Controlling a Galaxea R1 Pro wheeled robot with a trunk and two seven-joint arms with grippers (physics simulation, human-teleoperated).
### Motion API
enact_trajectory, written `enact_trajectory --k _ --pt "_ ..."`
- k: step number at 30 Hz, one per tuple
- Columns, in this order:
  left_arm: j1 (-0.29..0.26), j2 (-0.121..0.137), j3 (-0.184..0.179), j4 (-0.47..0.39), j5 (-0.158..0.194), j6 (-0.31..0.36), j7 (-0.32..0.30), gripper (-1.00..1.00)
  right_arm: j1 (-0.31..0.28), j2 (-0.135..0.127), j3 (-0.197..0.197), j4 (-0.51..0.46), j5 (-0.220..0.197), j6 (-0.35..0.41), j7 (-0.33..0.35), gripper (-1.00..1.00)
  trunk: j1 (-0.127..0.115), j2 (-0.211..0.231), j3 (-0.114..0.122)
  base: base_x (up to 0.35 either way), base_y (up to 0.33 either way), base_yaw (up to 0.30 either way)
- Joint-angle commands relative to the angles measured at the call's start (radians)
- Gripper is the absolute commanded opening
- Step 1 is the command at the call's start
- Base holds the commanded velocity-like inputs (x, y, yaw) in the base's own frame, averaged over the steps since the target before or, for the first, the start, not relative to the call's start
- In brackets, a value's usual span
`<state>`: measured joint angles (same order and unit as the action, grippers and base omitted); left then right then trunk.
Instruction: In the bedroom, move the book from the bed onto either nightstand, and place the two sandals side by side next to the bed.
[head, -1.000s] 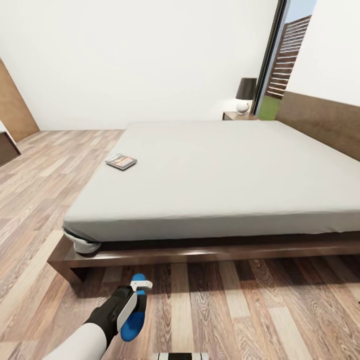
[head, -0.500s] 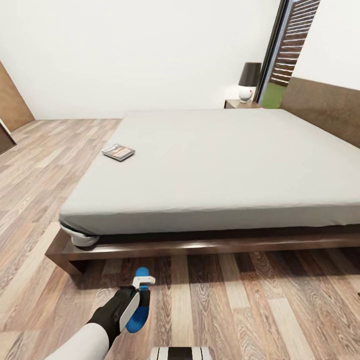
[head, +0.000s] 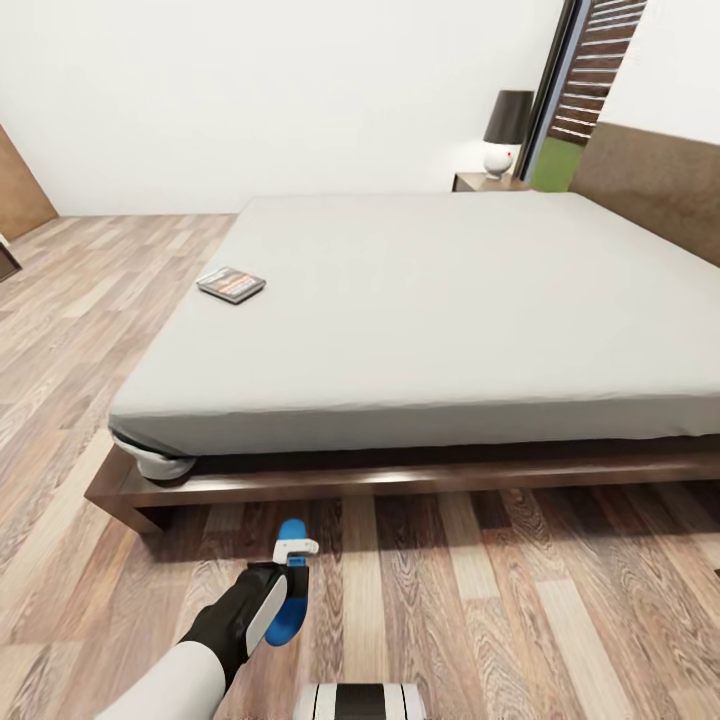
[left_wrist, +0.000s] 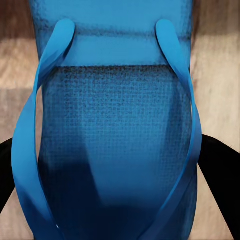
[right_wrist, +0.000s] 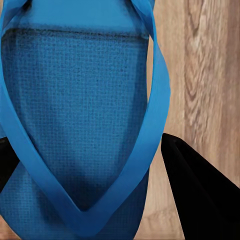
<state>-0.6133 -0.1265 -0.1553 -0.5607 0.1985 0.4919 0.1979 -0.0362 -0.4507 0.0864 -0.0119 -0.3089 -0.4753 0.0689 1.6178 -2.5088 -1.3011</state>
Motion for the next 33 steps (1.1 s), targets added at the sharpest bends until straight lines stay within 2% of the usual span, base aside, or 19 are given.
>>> enact_trajectory --k 1,17,23,31,33 --pt "0.000 0.001 -0.006 -0.002 0.010 0.004 0.009 -1.00 -0.001 0.000 0.008 0.001 -0.012 -0.003 0.006 -1.00 0.000 -0.001 -0.005 0.000 0.000 0.000" --pt "0.000 0.002 -0.004 -0.041 0.010 0.001 0.008 -1.00 -0.001 0.000 0.008 0.001 -0.012 -0.003 0.006 -1.00 0.007 -0.004 -0.067 0.000 0.000 0.000" --pt "0.000 0.002 -0.004 -0.045 0.010 0.001 0.009 -1.00 -0.001 0.000 0.008 0.001 -0.012 -0.003 0.006 -1.00 0.007 -0.004 -0.067 0.007 0.000 0.000" --pt "0.000 0.001 -0.006 -0.045 0.010 0.001 0.009 -1.00 -0.001 0.000 0.009 0.001 -0.012 -0.003 0.006 -1.00 0.007 -0.004 -0.067 0.207 0.000 0.000" --pt "0.000 0.001 -0.006 -0.045 0.010 0.001 0.009 -1.00 -0.001 0.000 0.008 0.002 -0.012 0.000 0.006 -1.00 0.008 -0.005 -0.074 0.003 0.000 0.000"
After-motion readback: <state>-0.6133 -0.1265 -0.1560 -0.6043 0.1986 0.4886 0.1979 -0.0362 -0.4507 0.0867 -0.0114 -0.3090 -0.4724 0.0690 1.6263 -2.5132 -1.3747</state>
